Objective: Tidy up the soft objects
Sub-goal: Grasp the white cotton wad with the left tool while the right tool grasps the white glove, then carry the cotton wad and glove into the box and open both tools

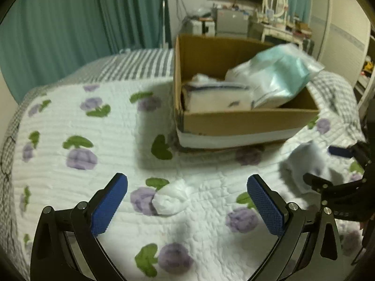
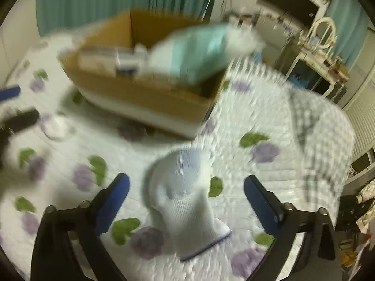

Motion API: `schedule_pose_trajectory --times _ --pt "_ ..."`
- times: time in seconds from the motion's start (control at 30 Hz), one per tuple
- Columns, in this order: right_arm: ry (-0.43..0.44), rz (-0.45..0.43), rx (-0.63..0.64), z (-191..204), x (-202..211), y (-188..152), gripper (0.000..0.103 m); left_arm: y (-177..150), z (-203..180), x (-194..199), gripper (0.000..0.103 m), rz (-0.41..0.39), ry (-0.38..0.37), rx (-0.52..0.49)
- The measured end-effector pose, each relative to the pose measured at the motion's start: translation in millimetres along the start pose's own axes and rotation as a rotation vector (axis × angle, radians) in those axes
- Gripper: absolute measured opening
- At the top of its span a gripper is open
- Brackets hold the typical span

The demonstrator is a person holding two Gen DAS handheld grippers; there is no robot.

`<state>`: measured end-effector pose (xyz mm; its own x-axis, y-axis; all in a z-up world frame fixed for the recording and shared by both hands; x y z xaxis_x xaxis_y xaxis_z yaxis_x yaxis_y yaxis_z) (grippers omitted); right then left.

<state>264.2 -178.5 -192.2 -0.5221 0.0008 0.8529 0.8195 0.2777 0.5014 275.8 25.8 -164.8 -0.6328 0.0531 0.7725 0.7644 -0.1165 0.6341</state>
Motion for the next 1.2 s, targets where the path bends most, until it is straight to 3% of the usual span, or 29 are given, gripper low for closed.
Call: schedule_pose_trajectory --times 0.03,0.07,0.13,0.23,0.37,0.47,0.57,0.8,1.2 --pt "0.012 0.031 0.012 3 -13 -3 0.076 -2 1 -7 0.103 0.011 0.001 -0.003" --pt "0.022 0.056 0.024 6 -23 -7 0.062 -3 3 -14 0.103 0.021 0.003 -0.009" --pt "0.023 0.066 0.066 13 -33 -9 0.056 -8 6 -27 0.102 0.044 0.021 -0.025" --pt "0.021 -0.004 0.143 27 -24 6 0.045 -19 9 -45 0.100 0.089 0.031 -0.033" --pt "0.112 -0.066 0.114 41 -16 20 0.041 -33 9 -61 0.072 0.146 0.024 -0.037" --pt "0.099 -0.081 0.137 48 -20 16 0.041 -38 8 -64 0.043 0.163 0.012 -0.041" --pt "0.101 -0.076 0.141 48 -22 9 0.040 -39 3 -56 0.033 0.148 0.003 -0.057" --pt "0.099 -0.105 0.126 45 2 10 0.040 -33 -11 -17 0.028 0.104 0.004 -0.095" --pt "0.060 -0.265 0.146 50 119 30 0.040 19 -36 101 0.027 -0.093 -0.034 -0.116"
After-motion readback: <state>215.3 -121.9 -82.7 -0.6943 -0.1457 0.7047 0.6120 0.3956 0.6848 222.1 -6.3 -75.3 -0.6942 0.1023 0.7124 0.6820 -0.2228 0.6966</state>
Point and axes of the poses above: each gripper's, at about its wrist camera, not at the fingertips, and x roughly against the way its jaws point, z to its left, y to its top, the point moved 8 cm from there along -x, roughly the way its jaws point, and after that the axes turned 2 degrees about -z, right-handed, at the moved point
